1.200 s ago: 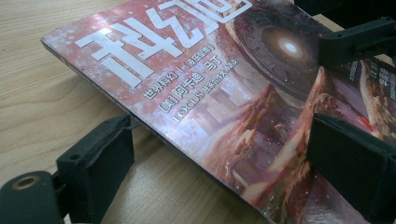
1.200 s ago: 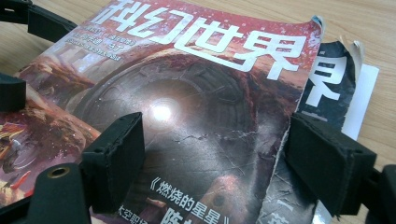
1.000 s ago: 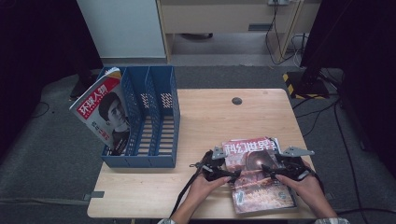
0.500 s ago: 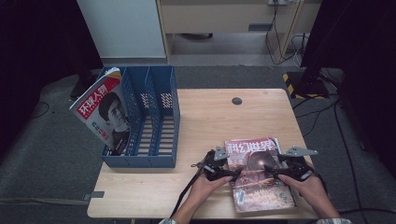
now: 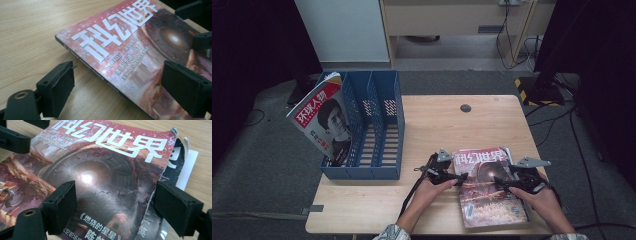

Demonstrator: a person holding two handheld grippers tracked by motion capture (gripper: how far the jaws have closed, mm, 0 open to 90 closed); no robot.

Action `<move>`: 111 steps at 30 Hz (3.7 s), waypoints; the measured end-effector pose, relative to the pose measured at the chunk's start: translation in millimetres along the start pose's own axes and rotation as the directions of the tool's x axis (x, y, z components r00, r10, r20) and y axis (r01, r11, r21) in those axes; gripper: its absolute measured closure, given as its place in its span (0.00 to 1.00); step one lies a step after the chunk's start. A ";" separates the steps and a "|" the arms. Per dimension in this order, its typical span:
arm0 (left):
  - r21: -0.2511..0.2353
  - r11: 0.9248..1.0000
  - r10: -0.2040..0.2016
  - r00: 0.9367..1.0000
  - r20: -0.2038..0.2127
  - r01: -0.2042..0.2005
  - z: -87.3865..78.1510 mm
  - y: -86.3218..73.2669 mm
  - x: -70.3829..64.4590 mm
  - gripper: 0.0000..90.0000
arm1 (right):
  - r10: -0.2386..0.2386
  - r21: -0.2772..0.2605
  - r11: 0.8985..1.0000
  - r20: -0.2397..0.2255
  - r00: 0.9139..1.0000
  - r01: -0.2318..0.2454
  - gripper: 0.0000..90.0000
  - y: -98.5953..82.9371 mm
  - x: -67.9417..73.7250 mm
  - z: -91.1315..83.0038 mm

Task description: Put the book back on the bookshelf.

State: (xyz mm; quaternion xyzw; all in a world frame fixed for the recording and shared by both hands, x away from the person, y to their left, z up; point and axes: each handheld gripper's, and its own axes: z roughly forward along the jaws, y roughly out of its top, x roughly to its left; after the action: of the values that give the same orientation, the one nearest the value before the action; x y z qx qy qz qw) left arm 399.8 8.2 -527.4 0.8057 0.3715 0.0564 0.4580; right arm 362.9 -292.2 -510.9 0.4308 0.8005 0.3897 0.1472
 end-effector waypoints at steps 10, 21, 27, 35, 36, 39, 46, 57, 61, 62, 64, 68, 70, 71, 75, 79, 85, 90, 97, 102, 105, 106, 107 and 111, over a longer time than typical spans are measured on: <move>0.023 0.999 -0.044 0.996 0.083 0.042 12.7 1.3 5.3 0.11 | -0.007 0.002 1.000 0.002 1.000 0.007 0.19 0.0 0.9 0.6; -0.068 0.997 -0.027 0.999 0.038 0.029 -1.9 16.6 -7.3 0.23 | 0.003 -0.003 1.000 0.005 1.000 -0.003 0.22 0.0 0.4 -0.6; -0.102 0.995 -0.015 0.998 0.064 0.022 -7.8 29.6 -15.5 0.33 | -0.004 0.000 1.000 -0.007 1.000 0.004 0.27 1.2 4.5 0.9; -0.115 0.993 -0.017 0.998 0.059 0.024 -5.8 36.5 -18.2 0.43 | -0.004 -0.002 1.000 0.003 1.000 0.004 0.34 2.6 4.9 0.3; -0.112 0.993 -0.013 0.998 0.056 0.020 -5.3 37.0 -18.3 0.43 | -0.008 -0.004 1.000 0.005 1.000 0.008 0.34 2.7 4.6 0.0; -0.105 0.994 -0.012 0.998 0.055 0.017 -3.6 39.3 -19.3 0.44 | -0.002 -0.013 1.000 0.000 1.000 0.002 0.35 3.1 4.8 -0.7; -0.096 0.995 -0.021 0.997 0.071 0.028 -3.2 45.4 -20.9 0.45 | 0.012 -0.020 1.000 -0.014 1.000 -0.012 0.36 2.5 4.4 -0.4; -0.081 0.996 -0.016 0.997 0.081 0.023 3.2 52.3 -29.2 0.40 | 0.000 -0.006 1.000 -0.022 1.000 0.000 0.34 3.4 8.3 2.0; -0.084 0.996 -0.030 0.996 0.081 0.037 6.0 53.5 -30.8 0.41 | 0.003 -0.018 1.000 -0.031 1.000 -0.003 0.34 3.9 8.7 0.7; -0.080 0.996 -0.026 0.996 0.080 0.033 6.6 53.8 -31.1 0.41 | 0.008 -0.018 1.000 -0.032 0.999 -0.009 0.34 3.7 9.2 0.7; -0.079 0.996 -0.026 0.997 0.077 0.032 6.4 54.2 -31.4 0.41 | 0.000 -0.017 1.000 -0.025 1.000 -0.001 0.32 3.0 9.1 2.0; -0.076 0.996 -0.030 0.997 0.072 0.035 5.9 55.4 -32.3 0.43 | -0.002 -0.004 1.000 -0.023 1.000 0.002 0.31 2.6 8.8 3.3; -0.076 0.996 -0.030 0.997 0.070 0.036 5.8 55.9 -32.1 0.44 | -0.003 -0.003 1.000 -0.024 1.000 0.003 0.30 2.5 9.0 3.4; -0.076 0.996 -0.031 0.997 0.070 0.036 5.7 55.9 -32.0 0.45 | -0.001 -0.004 1.000 -0.025 1.000 0.001 0.29 2.6 9.3 3.6; -0.077 0.996 -0.032 0.997 0.069 0.037 5.3 56.0 -32.0 0.45 | -0.006 0.000 1.000 -0.022 1.000 0.006 0.26 3.2 11.0 4.6; -0.084 0.996 -0.036 0.997 0.070 0.042 4.4 56.3 -32.2 0.48 | -0.002 0.006 1.000 -0.023 1.000 0.002 0.24 3.5 12.1 4.8; -0.102 0.993 -0.044 0.996 0.073 0.051 1.9 59.7 -32.8 0.58 | 0.003 0.005 1.000 -0.026 1.000 -0.003 0.22 3.6 12.3 5.2; -0.122 0.991 -0.039 0.997 0.070 0.047 -1.7 63.6 -36.4 0.67 | 0.009 0.008 1.000 -0.031 0.999 -0.009 0.22 4.0 12.3 4.9; -0.158 0.986 -0.032 0.996 0.083 0.045 -8.8 69.5 -39.4 0.78 | 0.021 -0.010 1.000 -0.045 0.999 -0.021 0.19 5.6 9.0 2.9; -0.174 0.984 -0.012 0.996 0.089 0.028 -15.9 73.6 -41.8 0.82 | 0.019 -0.038 0.999 -0.062 0.998 -0.022 0.15 6.9 7.2 1.5; -0.187 0.982 0.008 0.995 0.098 0.010 -19.9 76.3 -43.4 0.85 | 0.032 -0.050 0.998 -0.078 0.996 -0.035 0.09 7.9 4.4 0.9; -0.190 0.982 0.012 0.995 0.101 0.007 -20.8 77.1 -44.2 0.85 | 0.033 -0.051 0.998 -0.084 0.996 -0.038 0.07 8.1 3.2 0.9; -0.191 0.982 0.022 0.994 0.102 -0.002 -21.9 78.1 -44.9 0.86 | 0.038 -0.057 0.997 -0.091 0.995 -0.043 0.05 8.5 1.9 1.5; -0.193 0.980 0.062 0.992 0.107 -0.040 -26.4 82.1 -47.3 0.87 | 0.046 -0.061 0.997 -0.152 0.987 -0.055 0.03 9.9 -3.0 6.0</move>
State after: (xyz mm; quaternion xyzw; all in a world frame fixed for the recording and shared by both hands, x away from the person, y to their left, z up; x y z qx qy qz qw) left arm 399.4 -29.2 -436.4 0.7694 0.3170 0.0579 0.5516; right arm 373.8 -288.4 -507.7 0.4153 0.7851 0.4505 0.0902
